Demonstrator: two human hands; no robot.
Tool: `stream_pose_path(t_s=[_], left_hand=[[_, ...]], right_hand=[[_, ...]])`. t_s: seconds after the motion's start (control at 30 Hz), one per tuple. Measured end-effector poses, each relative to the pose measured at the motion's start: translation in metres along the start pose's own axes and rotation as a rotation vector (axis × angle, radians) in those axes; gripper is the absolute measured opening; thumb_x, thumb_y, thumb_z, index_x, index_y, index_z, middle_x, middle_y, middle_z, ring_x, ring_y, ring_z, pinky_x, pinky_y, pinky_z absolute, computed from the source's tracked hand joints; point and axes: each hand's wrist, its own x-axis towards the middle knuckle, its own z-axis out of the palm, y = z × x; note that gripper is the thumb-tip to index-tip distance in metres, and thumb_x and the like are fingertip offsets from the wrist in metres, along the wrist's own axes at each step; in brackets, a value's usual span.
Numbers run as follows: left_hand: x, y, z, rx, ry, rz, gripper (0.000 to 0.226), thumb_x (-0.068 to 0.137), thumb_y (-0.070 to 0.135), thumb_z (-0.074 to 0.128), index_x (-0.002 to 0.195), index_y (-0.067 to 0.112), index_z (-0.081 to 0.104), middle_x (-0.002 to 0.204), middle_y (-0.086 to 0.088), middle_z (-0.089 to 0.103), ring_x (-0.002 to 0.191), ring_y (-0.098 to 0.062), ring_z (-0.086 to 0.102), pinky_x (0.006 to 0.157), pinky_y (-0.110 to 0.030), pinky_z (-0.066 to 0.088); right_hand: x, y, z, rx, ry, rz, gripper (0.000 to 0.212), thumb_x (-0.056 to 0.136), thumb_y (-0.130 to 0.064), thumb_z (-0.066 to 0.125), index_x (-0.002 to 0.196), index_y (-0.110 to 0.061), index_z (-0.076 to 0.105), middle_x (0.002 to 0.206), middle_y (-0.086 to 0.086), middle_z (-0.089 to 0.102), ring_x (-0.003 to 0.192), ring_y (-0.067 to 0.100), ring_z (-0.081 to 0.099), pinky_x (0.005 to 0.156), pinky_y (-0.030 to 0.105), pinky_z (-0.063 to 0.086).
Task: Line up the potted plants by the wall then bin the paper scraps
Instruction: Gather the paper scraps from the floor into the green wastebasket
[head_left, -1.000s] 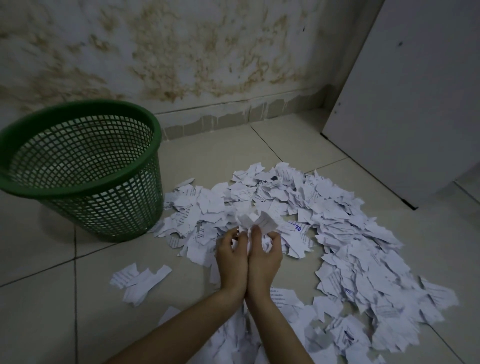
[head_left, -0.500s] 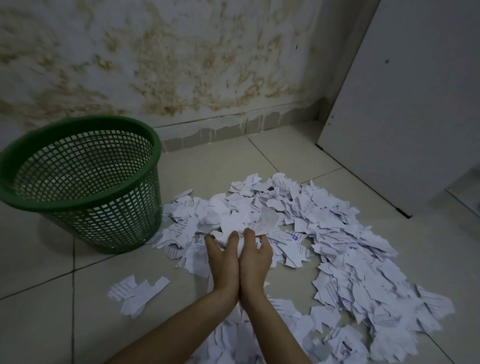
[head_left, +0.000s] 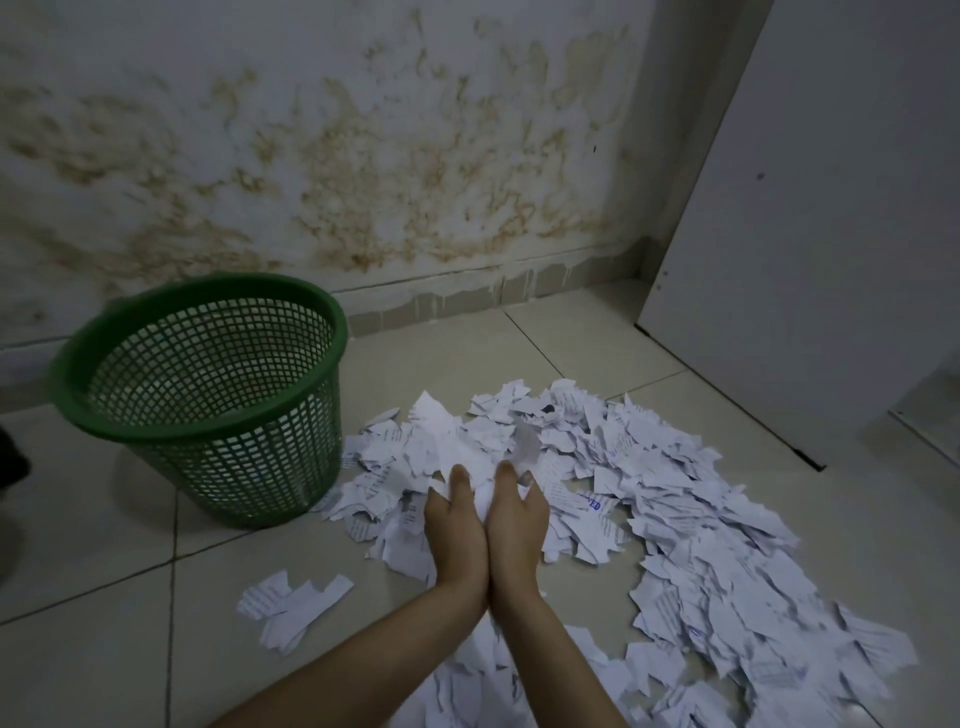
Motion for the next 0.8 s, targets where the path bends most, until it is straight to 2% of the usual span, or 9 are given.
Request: stream_pose_path(t_s=[0.07, 0.17, 0.23, 0.33, 0.43, 0.5, 0.63, 0.7, 0.8], left_hand=[[-0.002, 0.011, 0.003, 0.008, -0.004, 0.023, 0.036, 0.098, 0.02, 0.041, 0.126, -0.001, 0.051, 0.127, -0.018, 0.057, 0.114, -0.031, 0.056, 0.089, -0.03, 0.042], [-0.006, 0.04, 0.01, -0.011, -0.034, 0.067, 0.032, 0.098, 0.019, 0.041, 0.118, -0.002, 0.056, 0.115, -0.017, 0.062, 0.106, -0.031, 0.059, 0.087, -0.032, 0.046], [-0.008, 0.066, 0.017, -0.019, -0.048, 0.111, 0.031, 0.097, 0.019, 0.042, 0.114, -0.002, 0.057, 0.105, -0.015, 0.063, 0.1, -0.031, 0.06, 0.082, -0.032, 0.046], [-0.01, 0.11, 0.028, -0.025, -0.048, 0.2, 0.03, 0.097, 0.018, 0.042, 0.112, -0.003, 0.058, 0.107, -0.02, 0.065, 0.099, -0.033, 0.062, 0.081, -0.033, 0.047], [-0.014, 0.161, 0.035, -0.059, -0.019, 0.268, 0.027, 0.096, 0.017, 0.042, 0.106, -0.002, 0.058, 0.106, -0.021, 0.064, 0.098, -0.033, 0.062, 0.078, -0.035, 0.047], [-0.014, 0.2, 0.037, -0.094, -0.002, 0.317, 0.024, 0.095, 0.017, 0.043, 0.103, 0.001, 0.058, 0.103, -0.017, 0.064, 0.093, -0.03, 0.061, 0.074, -0.031, 0.044], [-0.001, 0.282, 0.023, -0.184, 0.032, 0.46, 0.03, 0.094, 0.016, 0.042, 0.113, -0.001, 0.058, 0.11, -0.016, 0.064, 0.102, -0.031, 0.061, 0.076, -0.03, 0.046], [0.013, 0.312, 0.005, -0.207, 0.086, 0.544, 0.029, 0.093, 0.015, 0.042, 0.111, -0.001, 0.059, 0.106, -0.016, 0.065, 0.102, -0.03, 0.062, 0.076, -0.03, 0.045], [0.048, 0.32, -0.026, -0.189, 0.17, 0.609, 0.026, 0.093, 0.016, 0.043, 0.105, 0.001, 0.06, 0.101, -0.015, 0.065, 0.095, -0.029, 0.062, 0.07, -0.03, 0.046]], right_hand=[[-0.004, -0.014, 0.003, 0.012, 0.011, -0.008, 0.015, 0.093, -0.025, 0.048, 0.093, -0.012, 0.056, 0.101, 0.015, 0.066, 0.095, 0.029, 0.063, 0.079, 0.035, 0.049], [-0.01, -0.048, 0.008, 0.064, 0.02, -0.056, 0.026, 0.092, -0.022, 0.05, 0.107, -0.005, 0.062, 0.103, 0.013, 0.068, 0.095, 0.028, 0.065, 0.084, 0.038, 0.052], [-0.014, -0.075, 0.013, 0.095, 0.003, -0.117, 0.02, 0.092, -0.019, 0.049, 0.092, -0.007, 0.065, 0.089, 0.01, 0.069, 0.083, 0.024, 0.066, 0.074, 0.035, 0.053], [-0.022, -0.12, 0.023, 0.127, -0.027, -0.19, 0.025, 0.092, -0.017, 0.049, 0.069, -0.019, 0.058, 0.07, -0.002, 0.063, 0.064, 0.012, 0.06, 0.058, 0.025, 0.048], [-0.029, -0.166, 0.042, 0.135, -0.071, -0.255, 0.021, 0.091, -0.016, 0.048, 0.075, -0.01, 0.061, 0.067, -0.001, 0.061, 0.061, 0.014, 0.059, 0.051, 0.022, 0.047], [-0.033, -0.199, 0.062, 0.141, -0.103, -0.305, 0.019, 0.089, -0.016, 0.049, 0.08, -0.006, 0.062, 0.069, 0.003, 0.062, 0.063, 0.019, 0.06, 0.052, 0.023, 0.045], [-0.048, -0.26, 0.122, 0.173, -0.22, -0.416, 0.019, 0.089, -0.017, 0.047, 0.079, -0.009, 0.061, 0.077, 0.005, 0.063, 0.069, 0.022, 0.059, 0.057, 0.026, 0.044], [-0.057, -0.275, 0.157, 0.19, -0.277, -0.439, 0.019, 0.089, -0.018, 0.046, 0.078, -0.01, 0.06, 0.081, 0.005, 0.063, 0.073, 0.023, 0.06, 0.06, 0.027, 0.045], [-0.062, -0.261, 0.199, 0.2, -0.363, -0.402, 0.019, 0.09, -0.017, 0.046, 0.079, -0.009, 0.059, 0.081, 0.006, 0.062, 0.072, 0.022, 0.057, 0.054, 0.025, 0.041]])
